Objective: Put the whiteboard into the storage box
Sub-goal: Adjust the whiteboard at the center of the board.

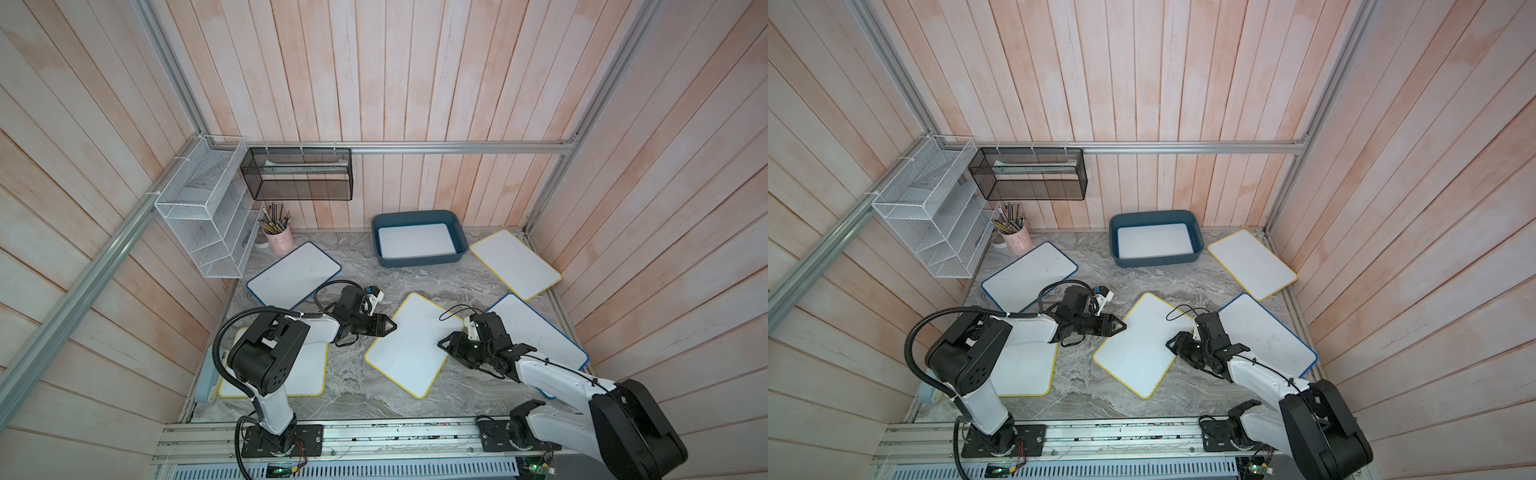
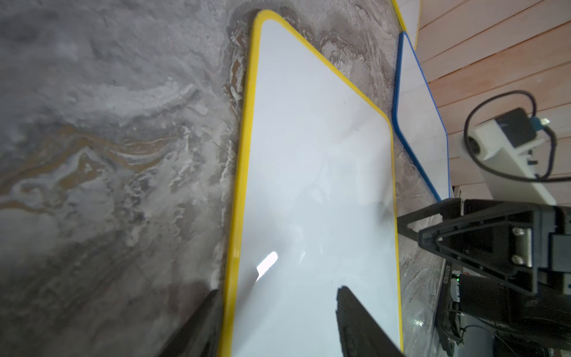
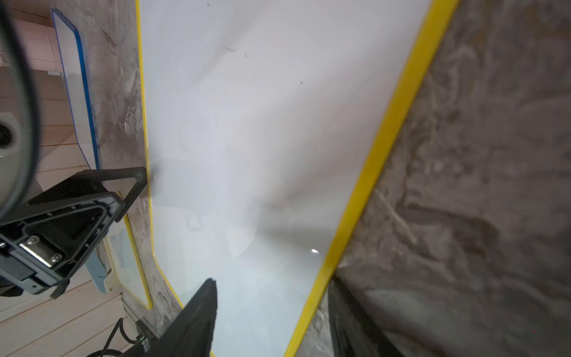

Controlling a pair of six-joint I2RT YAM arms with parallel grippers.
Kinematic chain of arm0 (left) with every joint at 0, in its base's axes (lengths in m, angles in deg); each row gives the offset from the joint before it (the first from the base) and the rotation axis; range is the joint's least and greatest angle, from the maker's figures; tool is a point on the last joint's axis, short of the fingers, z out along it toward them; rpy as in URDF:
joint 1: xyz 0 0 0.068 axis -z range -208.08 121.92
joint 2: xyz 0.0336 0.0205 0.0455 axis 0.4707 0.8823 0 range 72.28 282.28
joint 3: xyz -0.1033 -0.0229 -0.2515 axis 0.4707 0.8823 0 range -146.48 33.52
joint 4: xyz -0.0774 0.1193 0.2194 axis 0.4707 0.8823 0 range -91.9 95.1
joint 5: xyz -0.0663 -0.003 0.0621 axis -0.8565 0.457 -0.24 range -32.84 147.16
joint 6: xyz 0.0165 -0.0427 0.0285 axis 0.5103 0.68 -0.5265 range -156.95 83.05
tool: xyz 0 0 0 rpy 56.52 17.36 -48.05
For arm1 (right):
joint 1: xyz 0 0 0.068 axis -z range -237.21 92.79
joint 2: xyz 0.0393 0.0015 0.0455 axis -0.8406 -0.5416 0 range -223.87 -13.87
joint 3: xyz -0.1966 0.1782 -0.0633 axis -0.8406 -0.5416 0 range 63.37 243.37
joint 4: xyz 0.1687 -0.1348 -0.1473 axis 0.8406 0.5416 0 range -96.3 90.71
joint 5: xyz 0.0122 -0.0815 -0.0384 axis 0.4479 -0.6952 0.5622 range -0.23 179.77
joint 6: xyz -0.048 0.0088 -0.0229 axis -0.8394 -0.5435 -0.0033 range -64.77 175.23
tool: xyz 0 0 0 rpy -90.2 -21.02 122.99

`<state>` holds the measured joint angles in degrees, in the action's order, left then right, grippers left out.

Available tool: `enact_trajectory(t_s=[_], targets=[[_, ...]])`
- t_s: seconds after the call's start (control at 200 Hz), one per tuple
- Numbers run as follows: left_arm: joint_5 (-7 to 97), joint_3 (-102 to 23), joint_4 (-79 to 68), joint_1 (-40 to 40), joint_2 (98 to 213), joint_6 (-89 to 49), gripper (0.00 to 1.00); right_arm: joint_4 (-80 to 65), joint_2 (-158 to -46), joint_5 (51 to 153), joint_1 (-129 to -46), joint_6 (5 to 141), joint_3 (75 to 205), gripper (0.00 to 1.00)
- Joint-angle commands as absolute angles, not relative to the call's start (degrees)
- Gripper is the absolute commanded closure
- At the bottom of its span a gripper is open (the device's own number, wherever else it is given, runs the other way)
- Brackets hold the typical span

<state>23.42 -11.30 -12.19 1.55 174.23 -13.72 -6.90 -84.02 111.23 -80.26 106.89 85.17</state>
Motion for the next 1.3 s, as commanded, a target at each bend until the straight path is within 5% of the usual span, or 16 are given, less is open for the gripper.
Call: enact_trajectory(t_s=[0.0, 0.215, 0.535, 0.99, 1.295], targets=[[22.17, -10.42, -11.74, 2.20, 174.71, -13.46, 0.39, -12.08, -92.57, 115.05, -77.42, 99.58, 89.40, 0.41], [22.07, -9.22, -12.43, 2.33, 172.88, -12.39, 0.39, -15.79, -103.46, 122.12, -76.98, 96.25, 97.86, 0.41], [25.54, -7.15, -12.21, 2.33, 170.48, -10.88, 0.39, -9.89, -104.51, 121.33, -75.95, 90.71, 101.36, 0.41], [24.55, -2.20, -14.79, 2.42, 168.52, -7.33, 0.31, 7.70, -102.36, 109.53, -74.78, 80.77, 104.63, 0.38], [21.09, -2.61, -17.44, 2.68, 171.84, -6.44, 0.30, -5.64, -107.01, 124.48, -74.79, 87.42, 101.04, 0.38]])
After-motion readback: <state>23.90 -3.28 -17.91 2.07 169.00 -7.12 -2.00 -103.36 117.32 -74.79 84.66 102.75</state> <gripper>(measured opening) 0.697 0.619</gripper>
